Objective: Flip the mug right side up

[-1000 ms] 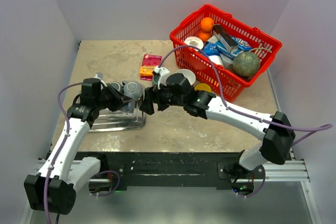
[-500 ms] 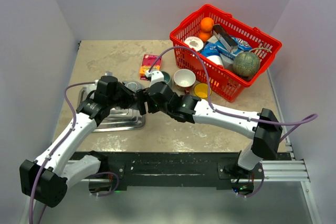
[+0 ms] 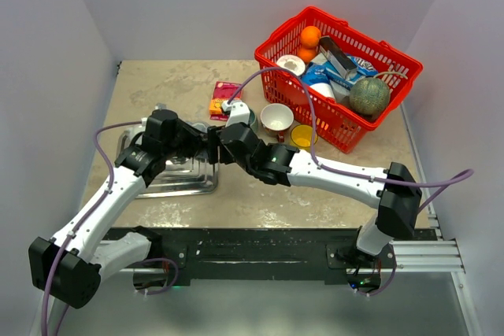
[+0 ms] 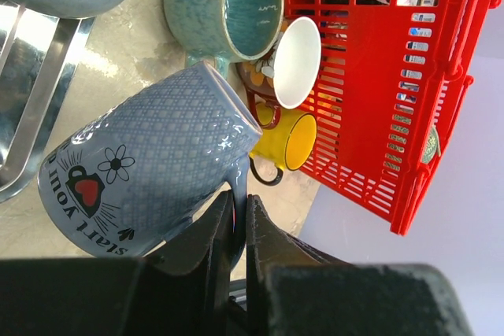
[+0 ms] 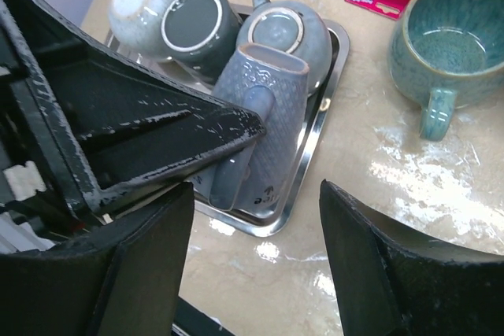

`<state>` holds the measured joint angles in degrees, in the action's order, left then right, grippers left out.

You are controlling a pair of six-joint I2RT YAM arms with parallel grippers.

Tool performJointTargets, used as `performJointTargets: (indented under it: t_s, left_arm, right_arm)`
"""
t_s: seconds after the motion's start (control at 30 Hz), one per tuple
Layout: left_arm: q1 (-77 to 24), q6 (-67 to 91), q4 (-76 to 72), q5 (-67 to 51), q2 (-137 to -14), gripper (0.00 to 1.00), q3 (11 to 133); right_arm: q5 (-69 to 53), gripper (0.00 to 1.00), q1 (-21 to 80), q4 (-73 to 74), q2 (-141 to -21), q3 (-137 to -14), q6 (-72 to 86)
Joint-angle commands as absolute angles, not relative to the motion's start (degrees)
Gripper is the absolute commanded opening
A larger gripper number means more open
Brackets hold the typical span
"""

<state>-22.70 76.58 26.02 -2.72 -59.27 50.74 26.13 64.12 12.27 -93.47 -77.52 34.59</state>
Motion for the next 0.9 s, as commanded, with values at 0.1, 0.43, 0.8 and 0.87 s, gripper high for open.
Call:
performJointTargets:
  t_s: [0.1, 0.43, 0.8, 0.87]
  left_arm:
    - [-23.3, 78.5, 20.5, -3.4, -59.2, 0.00, 54.1]
    - [-24.0, 79.2, 20.6, -3.7, -59.2, 0.00, 54.1]
    - [-24.8, 79.9, 20.7, -3.8, -58.4, 0.00, 53.2]
    - [-24.9, 79.4, 20.4, -4.2, -58.5, 0.00, 53.2]
  right_arm:
    - [28.7, 0.66, 64.2, 7.5, -95.1, -79.9, 36.3]
    - [30.8, 0.53, 64.2, 6.8, -95.3, -79.7, 36.7]
    - [27.3, 0.07, 62.9, 5.9, -95.0, -79.7, 36.4]
    - [27.3, 0.00, 62.7, 6.4, -94.5, -79.7, 36.7]
